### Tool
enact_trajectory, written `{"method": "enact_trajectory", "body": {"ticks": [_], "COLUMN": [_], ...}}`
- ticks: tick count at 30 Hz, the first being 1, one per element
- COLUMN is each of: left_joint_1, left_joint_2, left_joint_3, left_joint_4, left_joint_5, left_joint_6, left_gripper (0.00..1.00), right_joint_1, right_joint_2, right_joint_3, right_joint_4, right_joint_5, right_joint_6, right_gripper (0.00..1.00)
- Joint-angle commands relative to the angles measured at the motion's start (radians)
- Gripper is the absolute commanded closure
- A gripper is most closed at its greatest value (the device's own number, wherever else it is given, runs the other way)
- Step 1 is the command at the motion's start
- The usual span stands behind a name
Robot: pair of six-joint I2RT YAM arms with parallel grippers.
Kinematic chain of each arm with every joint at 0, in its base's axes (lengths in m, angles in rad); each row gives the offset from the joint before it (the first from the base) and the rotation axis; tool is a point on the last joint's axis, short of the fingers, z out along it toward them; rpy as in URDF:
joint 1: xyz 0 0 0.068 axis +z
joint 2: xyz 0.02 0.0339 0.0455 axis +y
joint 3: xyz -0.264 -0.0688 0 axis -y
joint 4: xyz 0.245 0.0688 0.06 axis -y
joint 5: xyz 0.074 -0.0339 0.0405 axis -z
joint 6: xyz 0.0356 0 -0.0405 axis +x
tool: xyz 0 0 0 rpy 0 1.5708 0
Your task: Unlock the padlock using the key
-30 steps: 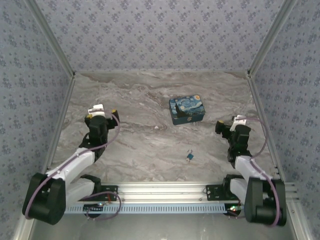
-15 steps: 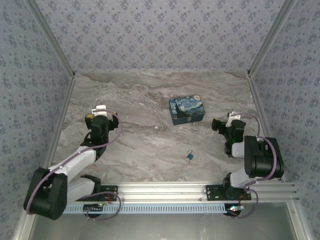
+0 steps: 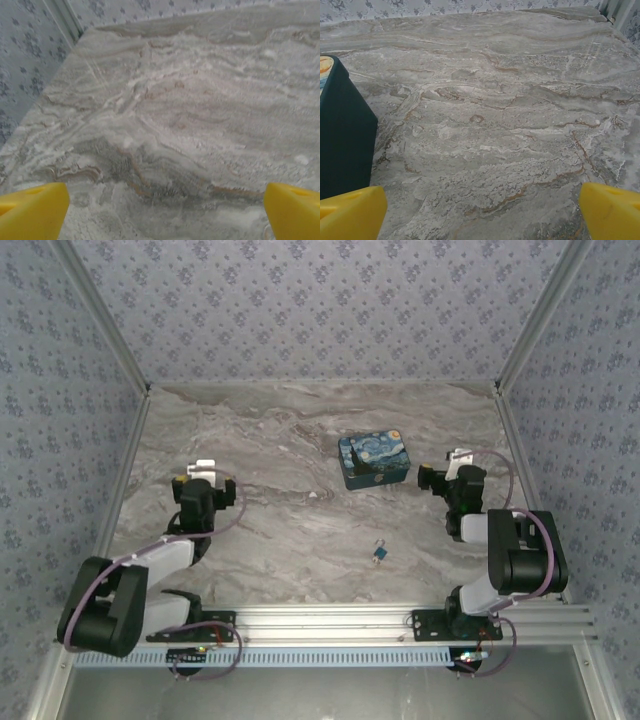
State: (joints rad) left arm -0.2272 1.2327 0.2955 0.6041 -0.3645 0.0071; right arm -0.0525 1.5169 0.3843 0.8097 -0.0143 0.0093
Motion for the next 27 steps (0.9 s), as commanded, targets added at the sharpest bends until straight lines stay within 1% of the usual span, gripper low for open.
{"method": "enact_trajectory", "body": {"ticks": [1,2,5,7,9,10,11,13,14,15,16,17,18,19,20,23,27], "left_joint_1": [0.024,0.028,0.059,0.098,0.129,0.149,0.167,0.177,0.181,0.188,0.199,0.208,0.230,0.260,0.269,0.258,0.256], "left_joint_2": [0.060,0.067,0.113,0.148,0.195,0.204,0.231,0.303,0.303,0.278,0.283,0.302,0.296,0.300,0.301,0.300,0.300], "left_joint_3": [0.010,0.012,-0.006,-0.019,-0.033,-0.036,-0.039,-0.033,-0.018,0.006,0.036,0.068,0.116,0.128,0.115,0.119,0.119], "left_joint_4": [0.159,0.165,0.260,0.319,0.396,0.401,0.427,0.497,0.477,0.391,0.338,0.314,0.207,0.188,0.216,0.206,0.207], "left_joint_5": [0.075,0.097,0.176,0.233,0.248,0.258,0.289,0.320,0.325,0.330,0.350,0.341,0.341,0.362,0.367,0.347,0.346], "left_joint_6": [0.050,0.081,0.126,0.112,0.083,0.060,0.049,0.056,0.050,0.044,0.038,0.021,-0.010,-0.041,-0.048,-0.040,-0.041], "left_gripper": [0.01,0.01,0.01,0.01,0.01,0.01,0.01,0.00,0.01,0.01,0.01,0.01,0.00,0.01,0.01,0.01,0.01], "right_joint_1": [-0.001,-0.002,-0.001,-0.001,0.000,-0.001,-0.001,0.000,0.000,-0.001,0.000,0.001,0.001,0.002,0.003,0.013,0.022], "right_joint_2": [0.002,0.002,0.002,0.002,0.002,0.002,0.002,0.003,0.002,0.003,0.004,0.004,0.002,0.003,0.004,0.005,0.003], "right_joint_3": [0.003,0.002,0.004,0.004,0.004,0.004,0.004,0.004,0.004,0.004,0.005,0.004,0.004,0.004,0.004,0.008,0.009], "right_joint_4": [-0.010,-0.010,-0.010,-0.010,-0.010,-0.010,-0.010,-0.010,-0.011,-0.012,-0.012,-0.012,-0.012,-0.012,-0.012,-0.016,-0.017], "right_joint_5": [0.008,0.008,0.009,0.010,0.010,0.010,0.011,0.011,0.012,0.011,0.013,0.013,0.014,0.014,0.016,0.029,0.043], "right_joint_6": [-0.018,-0.018,-0.019,-0.018,-0.018,-0.019,-0.019,-0.019,-0.018,-0.019,-0.018,-0.019,-0.020,-0.020,-0.021,-0.029,-0.035], "right_gripper": [0.00,0.00,0.00,0.00,0.00,0.00,0.00,0.00,0.00,0.00,0.00,0.00,0.00,0.00,0.00,0.00,0.00]}}
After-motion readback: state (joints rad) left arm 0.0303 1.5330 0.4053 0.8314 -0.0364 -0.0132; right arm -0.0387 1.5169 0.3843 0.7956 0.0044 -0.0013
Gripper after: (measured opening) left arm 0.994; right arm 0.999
